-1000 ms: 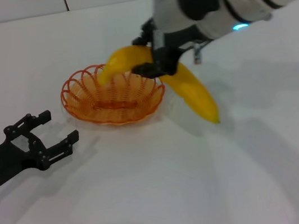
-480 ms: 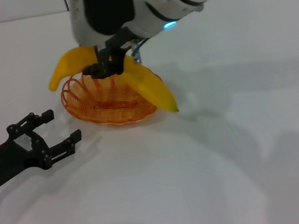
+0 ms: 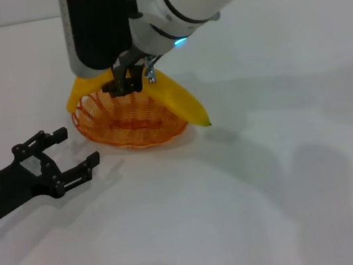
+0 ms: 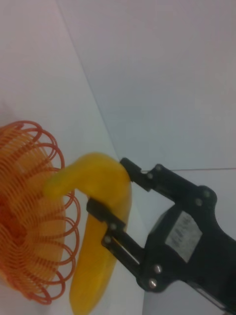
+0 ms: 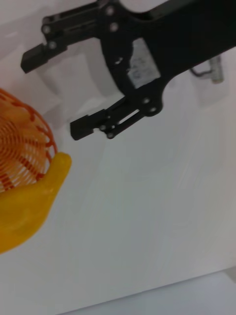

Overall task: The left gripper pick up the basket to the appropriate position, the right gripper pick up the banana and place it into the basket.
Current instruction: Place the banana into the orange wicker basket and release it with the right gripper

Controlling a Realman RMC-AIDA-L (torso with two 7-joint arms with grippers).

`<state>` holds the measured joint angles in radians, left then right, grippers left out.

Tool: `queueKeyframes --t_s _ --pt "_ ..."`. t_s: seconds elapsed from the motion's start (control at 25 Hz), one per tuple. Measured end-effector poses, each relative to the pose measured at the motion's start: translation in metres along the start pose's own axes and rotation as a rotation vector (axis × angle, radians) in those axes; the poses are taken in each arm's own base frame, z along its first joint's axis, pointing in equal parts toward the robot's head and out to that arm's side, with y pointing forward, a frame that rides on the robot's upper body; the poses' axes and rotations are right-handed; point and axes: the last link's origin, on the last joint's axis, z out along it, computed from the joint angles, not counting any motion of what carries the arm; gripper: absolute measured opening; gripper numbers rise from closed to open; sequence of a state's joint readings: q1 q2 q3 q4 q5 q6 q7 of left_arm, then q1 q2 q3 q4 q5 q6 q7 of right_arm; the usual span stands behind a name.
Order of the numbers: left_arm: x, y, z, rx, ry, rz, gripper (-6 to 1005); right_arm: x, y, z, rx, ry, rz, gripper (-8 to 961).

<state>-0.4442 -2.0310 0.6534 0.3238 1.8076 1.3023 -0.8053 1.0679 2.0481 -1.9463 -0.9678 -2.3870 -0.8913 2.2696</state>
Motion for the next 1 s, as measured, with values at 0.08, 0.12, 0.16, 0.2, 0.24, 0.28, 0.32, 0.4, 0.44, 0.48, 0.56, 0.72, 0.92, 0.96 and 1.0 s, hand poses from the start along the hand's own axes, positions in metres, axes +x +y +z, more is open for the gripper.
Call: queueKeyframes --t_s 0.08,0.12,0.16,0.2,0.24,0.28,0.32,0.4,0.44,0.48,0.56,0.72,0.92,0.96,1.0 --pt "0.0 0.0 0.0 0.0 0.0 0.0 845 -0.001 0.0 0.002 0.006 0.003 -0.004 500" --pt "0.0 0.0 0.0 0.0 0.0 0.0 845 -0.001 0.0 0.003 0.007 0.002 -0.003 500" --pt "0.0 0.0 0.0 0.0 0.0 0.0 845 -0.001 0.001 0.003 0.007 0.002 -0.004 500" --pt "0.0 0.0 0.0 0.0 0.0 0.0 845 -0.001 0.001 0.003 0.005 0.002 -0.004 501" --pt "0.0 0.0 0.0 0.0 0.0 0.0 845 -0.001 0.002 0.003 0.003 0.003 -0.005 501" --pt "0.0 0.0 0.0 0.0 0.0 0.0 845 -0.001 0.002 0.003 0.0 0.005 -0.007 501" --pt "0.0 0.0 0.0 0.0 0.0 0.0 845 -0.002 0.004 0.004 -0.003 0.007 -0.012 502" --pt "0.0 0.0 0.0 -0.001 0.0 0.0 845 -0.002 0.006 0.005 -0.007 0.011 -0.024 502" --pt "0.0 0.0 0.0 -0.001 0.001 0.0 845 -0.002 0.007 0.006 -0.008 0.011 -0.028 502" --pt "0.0 0.0 0.0 -0.001 0.001 0.0 845 -0.002 0.008 0.006 -0.01 0.012 -0.034 502" --pt "0.001 0.0 0.001 -0.001 0.001 0.001 845 -0.004 0.01 0.007 -0.01 0.011 -0.043 503" --pt "0.001 0.0 0.001 -0.001 0.002 0.001 845 -0.006 0.008 0.008 0.006 -0.005 -0.045 504" --pt "0.001 -0.001 0.001 -0.001 0.002 -0.001 845 -0.006 0.008 0.008 0.008 -0.008 -0.043 505" --pt "0.001 -0.001 0.001 -0.001 0.002 -0.001 845 -0.006 0.009 0.008 0.007 -0.007 -0.044 505" --pt "0.001 -0.001 0.001 -0.001 0.002 -0.001 845 -0.006 0.009 0.008 0.006 -0.006 -0.046 506"
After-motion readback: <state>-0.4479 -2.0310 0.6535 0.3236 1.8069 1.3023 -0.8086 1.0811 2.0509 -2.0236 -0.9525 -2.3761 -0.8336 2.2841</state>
